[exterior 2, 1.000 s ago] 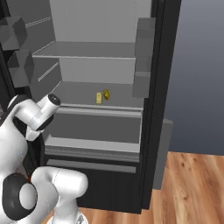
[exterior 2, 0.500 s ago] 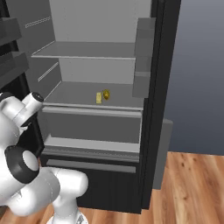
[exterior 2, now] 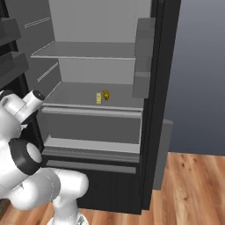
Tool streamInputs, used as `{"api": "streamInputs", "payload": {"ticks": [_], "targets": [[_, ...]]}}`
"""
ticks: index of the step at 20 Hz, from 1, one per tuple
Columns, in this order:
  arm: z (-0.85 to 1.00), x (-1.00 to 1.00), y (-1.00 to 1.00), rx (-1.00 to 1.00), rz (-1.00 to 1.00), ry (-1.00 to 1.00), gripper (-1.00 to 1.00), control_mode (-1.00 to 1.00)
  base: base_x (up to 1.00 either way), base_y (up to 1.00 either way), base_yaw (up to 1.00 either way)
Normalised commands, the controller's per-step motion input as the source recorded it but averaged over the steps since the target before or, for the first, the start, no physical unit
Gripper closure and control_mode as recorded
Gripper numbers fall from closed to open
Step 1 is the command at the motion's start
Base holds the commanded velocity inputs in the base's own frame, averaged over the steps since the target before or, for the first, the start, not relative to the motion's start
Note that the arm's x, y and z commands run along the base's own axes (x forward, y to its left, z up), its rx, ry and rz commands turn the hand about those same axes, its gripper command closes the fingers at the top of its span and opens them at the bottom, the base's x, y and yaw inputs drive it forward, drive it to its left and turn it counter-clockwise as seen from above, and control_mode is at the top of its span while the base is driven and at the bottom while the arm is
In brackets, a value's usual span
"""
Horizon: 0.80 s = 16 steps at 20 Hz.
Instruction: Retrieve the butter from the fridge and place it on a plate on the dining table. Then retrieve the butter knife by the fridge and place it near the plate.
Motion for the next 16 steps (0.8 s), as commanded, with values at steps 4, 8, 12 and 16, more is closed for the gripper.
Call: {"api": "streamInputs", "payload": {"ticks": [4, 8, 12, 16], "targets": [[-0.11, 0.01, -0.62, -0.22, 0.00, -0.01, -1.00, -1.00, 0.00, 0.00, 0.00], [-0.06, 0.00, -0.91, -0.33, 0.00, -0.10, -1.00, -1.00, 0.00, 0.00, 0.00], [0.00, -0.03, -1.00, -0.30, 0.03, -0.19, -1.00, -1.00, 0.00, 0.00, 0.00], [0.00, -0.14, -1.00, -0.25, 0.15, -0.19, -1.00, -1.00, 0.00, 0.00, 0.00]]}}
